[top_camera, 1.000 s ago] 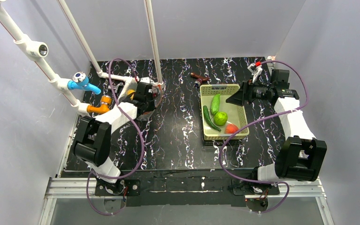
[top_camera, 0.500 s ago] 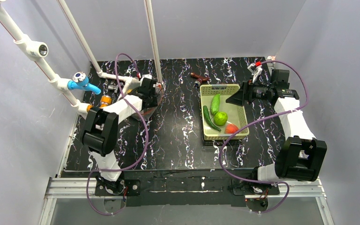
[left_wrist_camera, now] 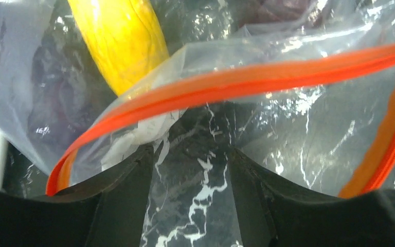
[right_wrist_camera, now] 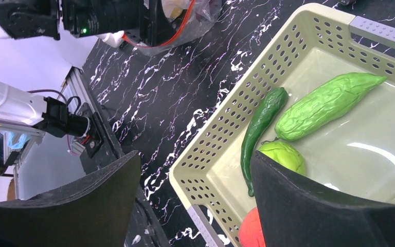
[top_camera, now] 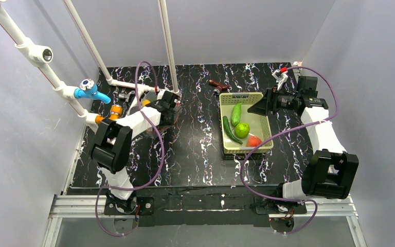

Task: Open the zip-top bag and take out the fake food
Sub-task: Pick up the fake vegetable from the zipper food storage bag.

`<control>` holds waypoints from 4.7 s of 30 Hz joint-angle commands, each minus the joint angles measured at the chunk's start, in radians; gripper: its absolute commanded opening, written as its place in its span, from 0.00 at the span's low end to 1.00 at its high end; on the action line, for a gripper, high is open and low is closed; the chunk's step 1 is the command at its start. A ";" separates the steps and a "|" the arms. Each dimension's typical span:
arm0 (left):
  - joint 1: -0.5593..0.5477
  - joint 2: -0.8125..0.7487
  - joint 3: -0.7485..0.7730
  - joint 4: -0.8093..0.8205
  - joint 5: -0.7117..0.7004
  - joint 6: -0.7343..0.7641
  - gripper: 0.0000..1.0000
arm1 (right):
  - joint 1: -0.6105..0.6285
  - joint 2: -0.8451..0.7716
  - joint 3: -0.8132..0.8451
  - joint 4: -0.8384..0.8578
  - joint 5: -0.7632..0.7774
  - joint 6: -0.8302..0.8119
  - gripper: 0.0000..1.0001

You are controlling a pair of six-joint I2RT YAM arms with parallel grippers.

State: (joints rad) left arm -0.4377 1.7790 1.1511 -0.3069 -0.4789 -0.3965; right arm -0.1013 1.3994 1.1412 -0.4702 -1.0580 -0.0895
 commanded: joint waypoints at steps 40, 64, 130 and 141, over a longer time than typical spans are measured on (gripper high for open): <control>0.007 0.081 -0.073 0.502 -0.079 -0.032 0.60 | 0.040 0.041 0.048 0.006 -0.030 -0.069 0.84; 0.111 0.246 0.156 0.487 -0.084 -0.049 0.67 | 0.041 0.049 0.048 0.005 -0.014 -0.088 0.84; 0.007 -0.191 -0.117 0.139 0.190 0.323 0.04 | 0.038 -0.028 0.045 0.005 -0.077 -0.084 0.84; 0.006 -0.158 -0.081 0.077 0.605 0.691 0.01 | 0.038 -0.028 0.040 0.010 -0.077 -0.084 0.84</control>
State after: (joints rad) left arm -0.4286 1.6257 1.0557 -0.1940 -0.0097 0.1162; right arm -0.0612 1.3998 1.1561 -0.4789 -1.1084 -0.1646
